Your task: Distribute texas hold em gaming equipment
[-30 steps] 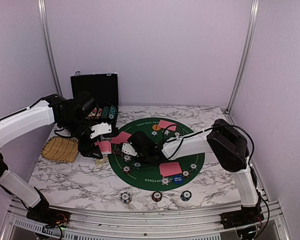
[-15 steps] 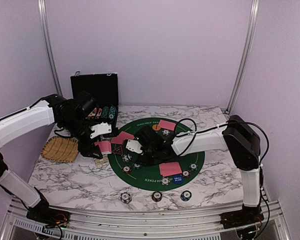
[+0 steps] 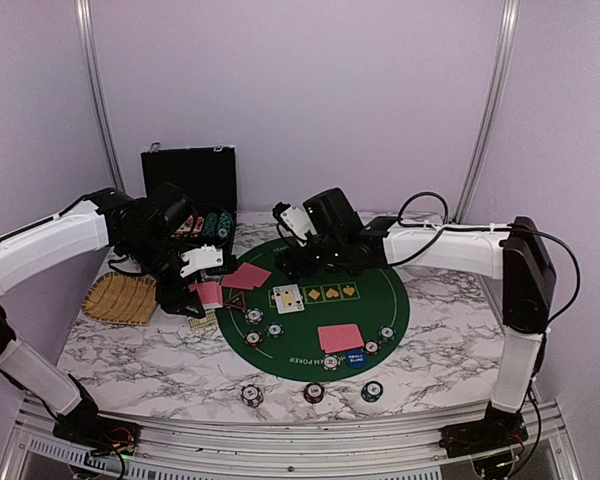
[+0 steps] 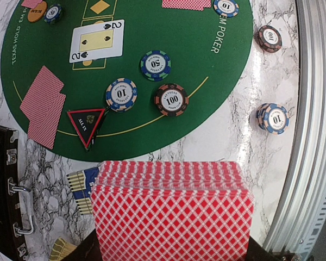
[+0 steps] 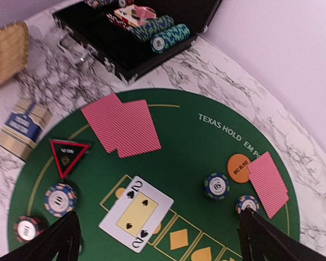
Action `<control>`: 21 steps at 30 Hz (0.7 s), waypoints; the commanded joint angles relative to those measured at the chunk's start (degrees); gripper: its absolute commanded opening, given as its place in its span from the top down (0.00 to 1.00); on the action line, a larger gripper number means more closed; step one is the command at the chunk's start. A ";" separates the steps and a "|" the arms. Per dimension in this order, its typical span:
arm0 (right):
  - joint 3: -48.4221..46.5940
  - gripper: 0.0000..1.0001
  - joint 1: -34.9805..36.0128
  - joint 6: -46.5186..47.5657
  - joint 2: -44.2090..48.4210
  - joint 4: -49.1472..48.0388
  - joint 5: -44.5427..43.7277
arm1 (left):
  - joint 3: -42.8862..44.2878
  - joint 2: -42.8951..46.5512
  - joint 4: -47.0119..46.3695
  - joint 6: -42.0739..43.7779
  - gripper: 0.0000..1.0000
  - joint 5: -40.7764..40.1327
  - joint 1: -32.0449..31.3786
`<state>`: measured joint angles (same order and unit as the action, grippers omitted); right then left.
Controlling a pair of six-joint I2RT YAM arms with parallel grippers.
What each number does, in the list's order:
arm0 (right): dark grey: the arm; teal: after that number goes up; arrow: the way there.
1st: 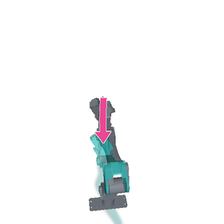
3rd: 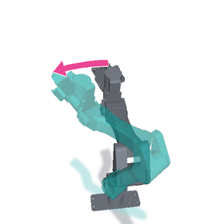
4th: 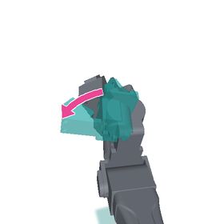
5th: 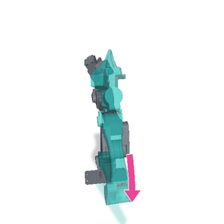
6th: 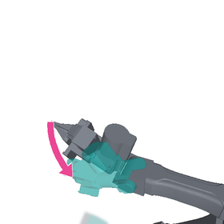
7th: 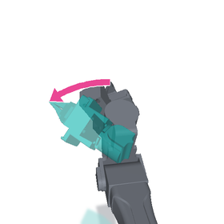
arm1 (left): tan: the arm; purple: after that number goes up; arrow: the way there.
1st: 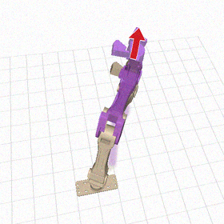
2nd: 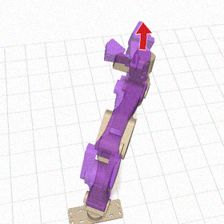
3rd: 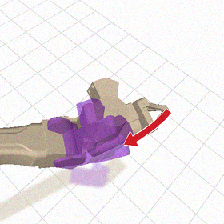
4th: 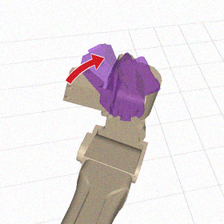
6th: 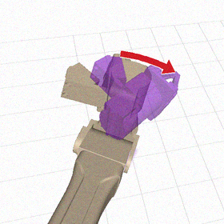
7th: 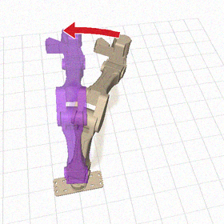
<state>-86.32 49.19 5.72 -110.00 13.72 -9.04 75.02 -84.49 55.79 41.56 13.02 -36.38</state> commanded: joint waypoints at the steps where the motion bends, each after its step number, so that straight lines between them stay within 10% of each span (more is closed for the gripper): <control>1: -3.44 0.01 -2.43 -20.53 3.28 1.26 20.00 | 0.93 1.51 1.69 0.24 0.88 1.18 0.27; 9: 4.13 0.01 -4.06 -46.69 2.42 -16.36 44.39 | 1.67 1.13 1.43 -0.23 0.88 1.00 0.26; 21: 6.47 0.01 -0.60 -61.66 -3.03 -29.18 51.78 | 2.23 0.89 1.16 -0.38 0.89 1.29 0.25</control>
<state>-79.96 47.22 -49.25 -110.59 -8.27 38.26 75.22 -84.49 55.79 41.34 13.04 -36.38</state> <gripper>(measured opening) 0.989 0.645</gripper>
